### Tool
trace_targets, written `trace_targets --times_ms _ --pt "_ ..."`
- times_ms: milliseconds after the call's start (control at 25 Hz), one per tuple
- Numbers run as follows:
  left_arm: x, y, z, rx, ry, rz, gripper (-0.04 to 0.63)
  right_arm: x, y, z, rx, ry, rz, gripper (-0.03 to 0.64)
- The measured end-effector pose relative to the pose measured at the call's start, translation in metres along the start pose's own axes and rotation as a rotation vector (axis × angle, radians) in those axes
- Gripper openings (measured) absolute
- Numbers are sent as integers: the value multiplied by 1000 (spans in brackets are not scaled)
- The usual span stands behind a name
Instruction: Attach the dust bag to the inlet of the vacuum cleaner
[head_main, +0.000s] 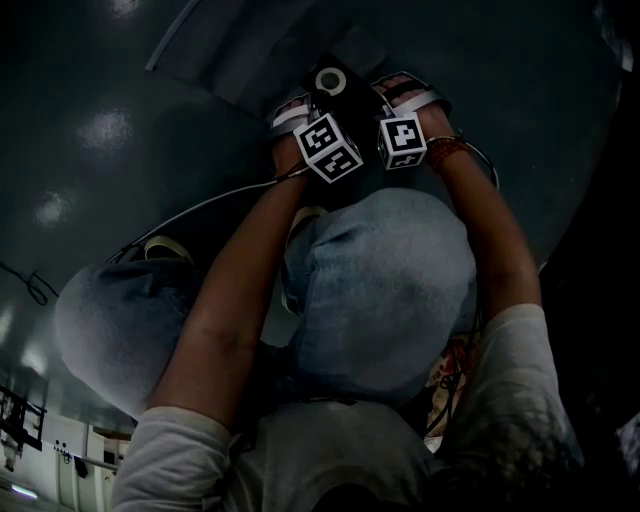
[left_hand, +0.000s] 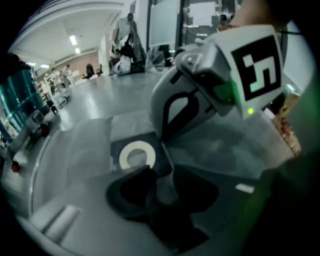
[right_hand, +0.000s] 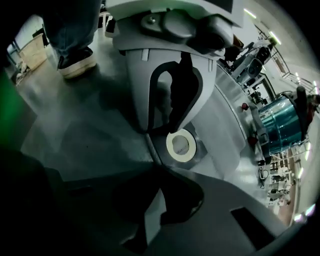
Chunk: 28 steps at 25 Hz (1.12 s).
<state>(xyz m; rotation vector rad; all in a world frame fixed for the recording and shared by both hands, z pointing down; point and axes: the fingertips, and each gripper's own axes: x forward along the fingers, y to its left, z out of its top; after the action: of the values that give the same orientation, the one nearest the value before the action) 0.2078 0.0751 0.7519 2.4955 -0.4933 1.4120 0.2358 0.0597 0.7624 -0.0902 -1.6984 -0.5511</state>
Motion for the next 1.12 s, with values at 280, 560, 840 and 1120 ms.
trace_targets --times_ms 280,560,840,1120 --pt "-5 -2 -6 -24 11 -47 2 -7 -8 6 3 -29 -69 35" --pt "-23 7 -2 -92 -53 -129 1 5 -21 7 8 12 -69 175" --pt "-50 20 4 -106 -109 -191 2 3 -44 23 -38 -12 -166 103" --pt "-106 95 33 -2 -130 -81 25 -33 -127 32 72 -59 -249 38"
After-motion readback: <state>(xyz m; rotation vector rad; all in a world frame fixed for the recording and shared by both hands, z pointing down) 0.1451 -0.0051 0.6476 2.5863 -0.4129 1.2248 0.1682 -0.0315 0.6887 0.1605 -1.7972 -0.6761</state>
